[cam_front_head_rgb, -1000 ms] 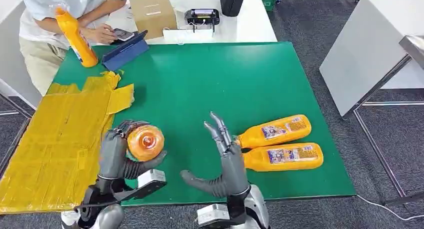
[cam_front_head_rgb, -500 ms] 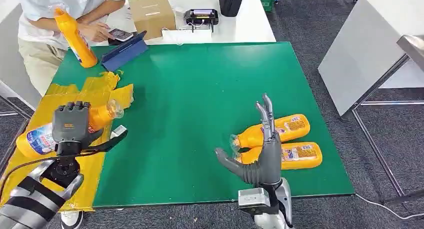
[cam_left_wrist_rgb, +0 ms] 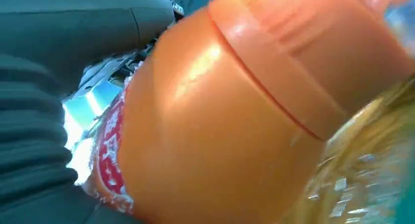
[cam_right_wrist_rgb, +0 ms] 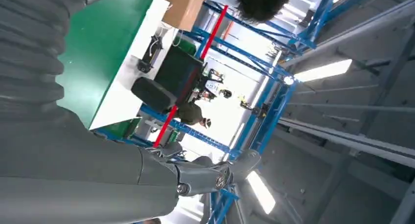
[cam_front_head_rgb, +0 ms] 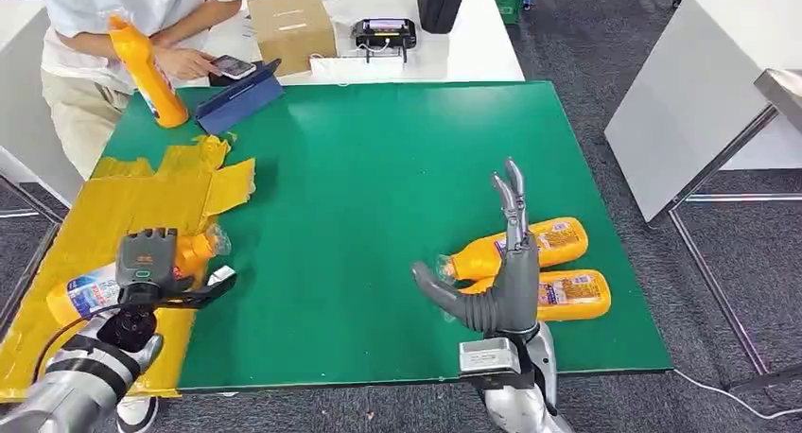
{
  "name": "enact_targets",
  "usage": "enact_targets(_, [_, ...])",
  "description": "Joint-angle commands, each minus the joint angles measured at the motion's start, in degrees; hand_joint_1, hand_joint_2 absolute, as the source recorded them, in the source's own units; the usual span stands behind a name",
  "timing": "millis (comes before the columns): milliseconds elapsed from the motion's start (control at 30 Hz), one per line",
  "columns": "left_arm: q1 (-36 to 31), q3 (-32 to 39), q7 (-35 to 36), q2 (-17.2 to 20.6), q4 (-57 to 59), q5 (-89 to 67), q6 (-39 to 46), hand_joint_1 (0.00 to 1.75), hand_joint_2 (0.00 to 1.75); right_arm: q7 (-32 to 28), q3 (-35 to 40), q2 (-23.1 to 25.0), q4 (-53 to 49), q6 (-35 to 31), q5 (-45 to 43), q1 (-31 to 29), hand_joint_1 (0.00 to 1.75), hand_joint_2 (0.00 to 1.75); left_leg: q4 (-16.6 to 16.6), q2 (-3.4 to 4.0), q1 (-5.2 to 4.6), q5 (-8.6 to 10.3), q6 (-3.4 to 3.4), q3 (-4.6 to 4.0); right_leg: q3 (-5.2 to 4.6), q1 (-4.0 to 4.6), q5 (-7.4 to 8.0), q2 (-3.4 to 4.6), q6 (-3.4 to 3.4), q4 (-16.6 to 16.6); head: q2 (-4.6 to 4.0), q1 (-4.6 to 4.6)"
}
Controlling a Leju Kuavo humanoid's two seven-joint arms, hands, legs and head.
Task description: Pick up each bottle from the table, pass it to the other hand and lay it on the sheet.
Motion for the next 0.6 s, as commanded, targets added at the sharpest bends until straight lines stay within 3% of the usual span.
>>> enact_targets(33, [-0.54, 8.13, -2.04, -7.29, 10.51, -0.08, 1.26, 1.5, 1.75, 0.26, -0.32, -1.39, 3.95, 0.19, -0.07, -1.69, 0.0, 1.75, -0.08, -0.05, 0.0, -0.01, -0.01, 0.19, 0.2, -0.03, 0.0, 0.14, -0.02, -0.08, 0.0, 0.0])
enact_targets(67, [-0.67, 8.24, -2.08, -7.16, 10.44, -0.08, 1.01, 1.5, 1.75, 0.25, -0.29, -1.37, 3.75, 0.2, -0.07, -1.72, 0.0, 1.75, -0.11, -0.09, 0.01, -0.03, -0.01, 0.31, 0.33, -0.03, -0.02, 0.2, -0.03, -0.12, 0.0, -0.02])
enact_targets(100, [0.14, 9.3, -3.15, -7.36, 9.12, 0.03, 2.97, 0.0, 1.75, 0.47, -0.05, -1.57, 3.88, 0.66, 0.08, -1.83, 0.0, 1.75, -0.09, -0.07, 0.0, -0.01, 0.0, 0.26, 0.29, -0.03, -0.01, 0.17, -0.03, -0.09, 0.0, 0.0])
enact_targets(300, [7.38, 20.77, -15.74, -13.12, -4.23, 4.68, 13.49, 0.0, 1.75, 3.98, 0.41, -2.9, 7.3, 0.63, 6.14, -3.24, 0.0, 1.75, -0.09, -0.24, 0.02, -0.05, 0.02, 0.44, 0.53, -0.03, -0.02, 0.15, -0.02, -0.15, 0.0, -0.02])
enact_targets(600, [21.59, 24.88, -30.16, -19.23, -38.96, 17.14, 17.92, 0.0, 1.75, 15.74, 0.77, -7.08, 11.83, 4.71, 23.86, -7.5, 0.0, 1.75, 0.03, -0.08, -0.08, -0.08, 0.06, 0.03, 0.07, -0.09, 0.0, 0.14, 0.06, -0.05, 0.0, -0.02])
